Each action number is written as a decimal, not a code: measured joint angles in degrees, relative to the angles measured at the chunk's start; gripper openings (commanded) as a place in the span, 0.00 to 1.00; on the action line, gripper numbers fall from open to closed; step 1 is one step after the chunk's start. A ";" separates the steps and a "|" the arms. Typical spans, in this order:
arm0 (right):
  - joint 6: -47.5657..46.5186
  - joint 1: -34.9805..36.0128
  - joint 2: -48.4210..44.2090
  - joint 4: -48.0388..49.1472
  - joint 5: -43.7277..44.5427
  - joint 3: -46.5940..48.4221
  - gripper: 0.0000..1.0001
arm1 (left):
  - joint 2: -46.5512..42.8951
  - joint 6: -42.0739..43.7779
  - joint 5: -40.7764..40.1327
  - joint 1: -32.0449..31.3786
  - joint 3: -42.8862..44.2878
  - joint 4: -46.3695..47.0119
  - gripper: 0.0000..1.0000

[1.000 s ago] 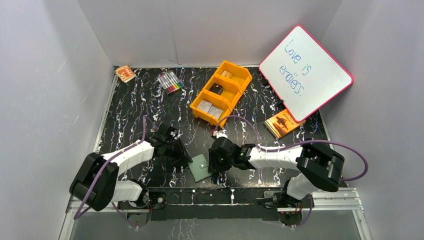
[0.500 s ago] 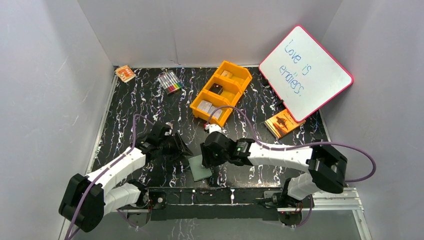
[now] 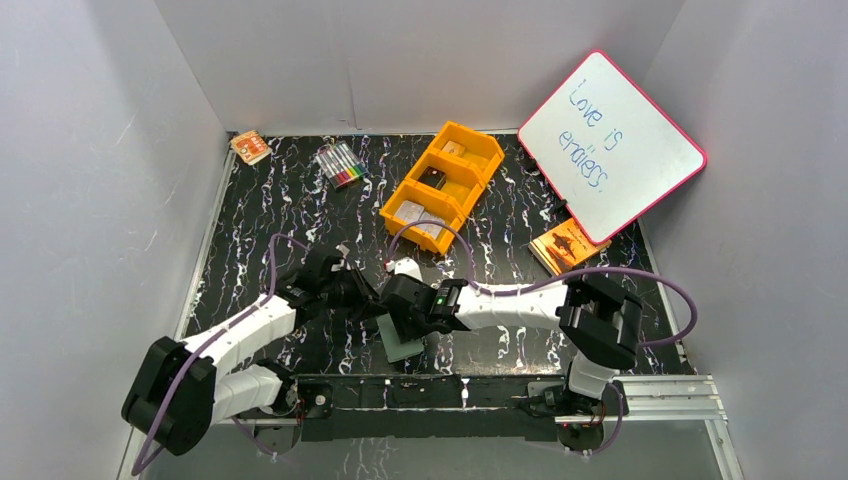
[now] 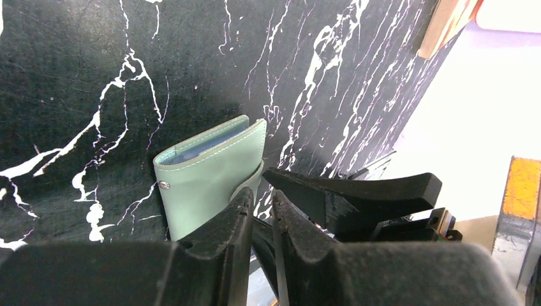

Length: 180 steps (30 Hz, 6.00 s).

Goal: Put the credit cards into the card holder

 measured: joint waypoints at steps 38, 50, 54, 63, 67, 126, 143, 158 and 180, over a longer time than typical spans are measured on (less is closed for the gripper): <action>-1.22 2.21 6.47 -8.17 6.12 8.04 0.42 | 13.03 -0.79 3.67 -1.11 -3.04 11.28 0.00; -0.11 2.58 6.40 -8.44 7.23 8.26 0.27 | 13.18 0.52 3.17 -1.25 -2.27 9.75 0.00; 0.33 2.56 6.05 -8.70 7.56 8.24 0.18 | 13.18 0.57 3.10 -1.25 -2.27 9.77 0.00; 2.05 2.56 4.28 -10.21 8.72 7.34 0.00 | 13.29 0.57 3.13 -1.25 -2.27 9.79 0.00; 3.17 2.51 3.80 -10.45 9.05 6.62 0.00 | 13.29 0.57 3.10 -1.25 -2.29 9.81 0.00; 11.06 -2.36 -39.36 16.35 2.80 -24.70 0.00 | 4.13 5.31 -1.38 -3.39 6.62 -1.73 0.85; 19.63 -2.58 -39.56 2.34 13.68 -26.05 0.00 | -1.03 6.60 -5.29 -3.39 2.36 -7.50 0.82; 26.99 -5.07 -37.51 -18.12 15.08 -26.10 0.64 | -2.84 6.58 -5.79 -3.39 0.59 -8.50 0.82; 3.82 -5.11 -23.28 4.50 -6.32 -10.34 0.40 | -9.42 6.56 -8.98 -3.39 0.59 -14.21 0.82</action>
